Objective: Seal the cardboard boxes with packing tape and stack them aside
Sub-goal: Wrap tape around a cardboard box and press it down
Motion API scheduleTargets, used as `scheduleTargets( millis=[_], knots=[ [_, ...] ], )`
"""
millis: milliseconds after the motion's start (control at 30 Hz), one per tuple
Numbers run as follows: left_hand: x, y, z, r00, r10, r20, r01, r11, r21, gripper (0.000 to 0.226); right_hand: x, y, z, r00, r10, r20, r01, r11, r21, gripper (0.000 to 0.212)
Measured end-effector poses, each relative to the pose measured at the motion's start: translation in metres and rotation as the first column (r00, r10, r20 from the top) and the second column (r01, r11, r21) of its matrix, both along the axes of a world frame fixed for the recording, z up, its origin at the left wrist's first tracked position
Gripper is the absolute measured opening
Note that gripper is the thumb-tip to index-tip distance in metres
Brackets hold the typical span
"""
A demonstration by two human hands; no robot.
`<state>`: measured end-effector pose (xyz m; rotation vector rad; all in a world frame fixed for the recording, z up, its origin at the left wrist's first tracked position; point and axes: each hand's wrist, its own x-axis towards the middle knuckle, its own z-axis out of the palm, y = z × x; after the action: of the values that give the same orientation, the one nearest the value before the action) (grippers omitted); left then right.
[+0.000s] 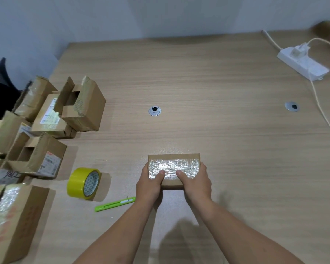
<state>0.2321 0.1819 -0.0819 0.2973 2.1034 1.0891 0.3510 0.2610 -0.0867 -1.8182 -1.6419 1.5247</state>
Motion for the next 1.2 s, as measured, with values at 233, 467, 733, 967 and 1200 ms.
scheduleTargets(
  millis=[233, 467, 733, 967, 1200],
  knots=[
    [-0.01, -0.004, -0.005, 0.998, 0.007, 0.064, -0.008, 1.0, 0.015, 0.037, 0.008, 0.002, -0.003, 0.997, -0.018, -0.08, 0.018, 1.0, 0.004, 0.049],
    [-0.024, -0.007, -0.005, 0.986, -0.042, 0.162, 0.037, 0.999, 0.032, 0.04, 0.013, 0.006, 0.0, 0.995, -0.013, -0.094, 0.015, 1.0, 0.014, 0.038],
    [-0.035, -0.01, -0.011, 0.979, -0.089, 0.184, 0.092, 0.996, -0.007, 0.041, 0.015, 0.009, 0.0, 0.992, -0.03, -0.12, 0.027, 0.999, -0.026, 0.04],
    [-0.028, -0.006, -0.005, 0.987, 0.075, 0.143, -0.083, 0.995, 0.052, 0.039, 0.015, 0.02, 0.014, 0.942, -0.2, -0.268, 0.156, 0.972, -0.177, 0.031],
    [-0.021, 0.001, 0.003, 0.999, 0.045, 0.028, -0.048, 0.994, 0.097, 0.031, 0.003, 0.04, 0.037, 0.836, -0.29, -0.466, 0.144, 0.935, -0.324, 0.038]
  ],
)
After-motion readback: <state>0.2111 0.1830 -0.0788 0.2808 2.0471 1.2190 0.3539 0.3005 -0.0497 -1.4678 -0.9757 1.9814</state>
